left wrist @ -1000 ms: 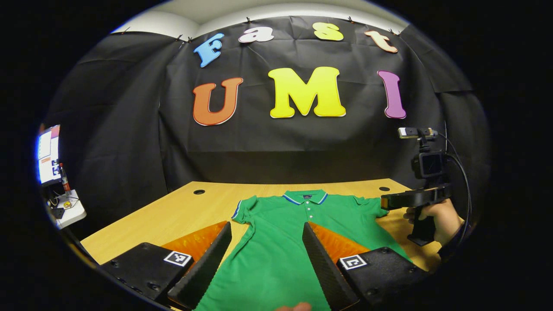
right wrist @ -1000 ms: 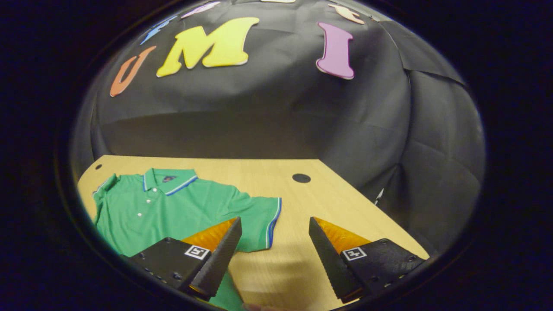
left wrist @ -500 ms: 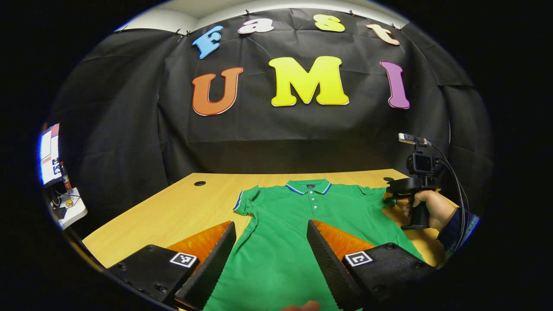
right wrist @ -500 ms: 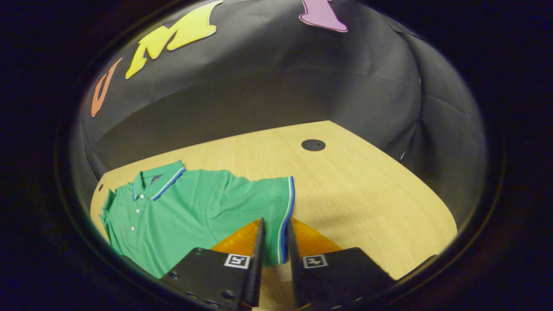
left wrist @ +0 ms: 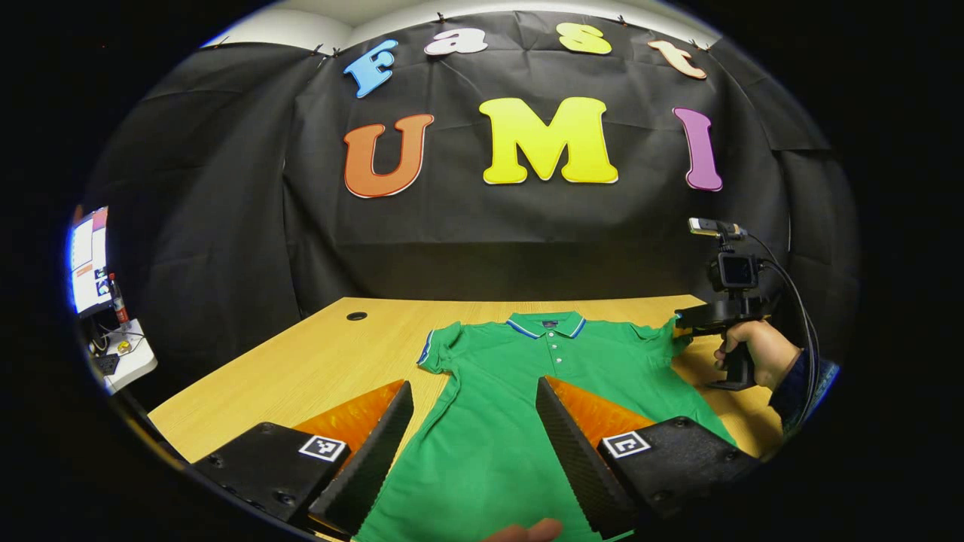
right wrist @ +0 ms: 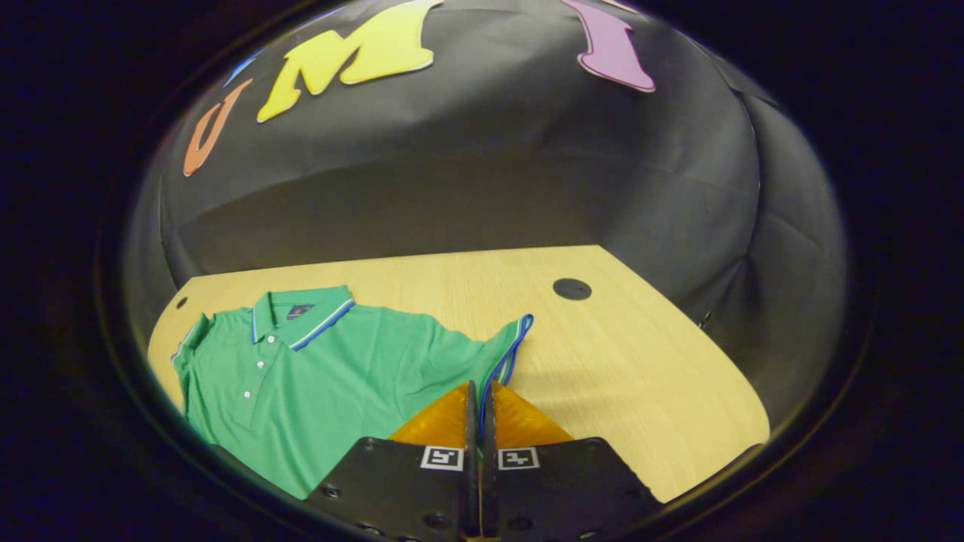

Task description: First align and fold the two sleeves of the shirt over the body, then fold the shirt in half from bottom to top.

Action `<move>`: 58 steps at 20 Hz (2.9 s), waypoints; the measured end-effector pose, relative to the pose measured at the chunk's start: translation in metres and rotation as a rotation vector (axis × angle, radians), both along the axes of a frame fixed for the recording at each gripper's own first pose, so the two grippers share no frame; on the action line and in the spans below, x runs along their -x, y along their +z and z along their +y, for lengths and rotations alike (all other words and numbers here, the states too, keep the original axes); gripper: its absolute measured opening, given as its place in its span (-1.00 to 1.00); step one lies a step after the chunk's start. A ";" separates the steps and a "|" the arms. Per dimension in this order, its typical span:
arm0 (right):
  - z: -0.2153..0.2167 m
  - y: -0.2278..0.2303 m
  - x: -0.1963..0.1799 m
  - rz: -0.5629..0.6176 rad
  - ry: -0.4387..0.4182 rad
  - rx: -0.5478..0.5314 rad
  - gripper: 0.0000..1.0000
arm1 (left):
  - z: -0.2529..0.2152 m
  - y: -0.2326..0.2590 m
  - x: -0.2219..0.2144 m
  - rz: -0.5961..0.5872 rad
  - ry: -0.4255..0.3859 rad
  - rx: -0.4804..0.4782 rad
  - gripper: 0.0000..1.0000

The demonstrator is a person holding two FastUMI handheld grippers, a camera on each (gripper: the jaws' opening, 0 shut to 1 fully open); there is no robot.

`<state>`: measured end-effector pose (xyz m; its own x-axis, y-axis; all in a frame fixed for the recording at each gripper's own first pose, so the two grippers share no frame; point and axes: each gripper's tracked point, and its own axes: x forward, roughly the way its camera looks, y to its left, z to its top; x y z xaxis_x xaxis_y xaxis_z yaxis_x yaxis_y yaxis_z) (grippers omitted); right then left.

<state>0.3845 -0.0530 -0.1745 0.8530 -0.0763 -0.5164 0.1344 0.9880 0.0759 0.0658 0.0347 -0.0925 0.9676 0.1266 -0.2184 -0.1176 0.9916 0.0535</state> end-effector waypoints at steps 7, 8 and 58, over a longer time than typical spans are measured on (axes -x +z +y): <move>0.064 0.040 0.005 -0.150 0.142 0.226 -0.96 | 0.000 0.007 0.003 -0.019 -0.005 -0.001 1.00; 0.080 0.043 0.007 -0.172 0.167 0.231 -0.96 | -0.001 0.006 0.003 -0.017 -0.008 -0.001 1.00; 0.082 0.034 0.208 -0.377 0.291 -0.084 0.89 | 0.126 -0.137 -0.259 0.393 -0.076 0.229 0.15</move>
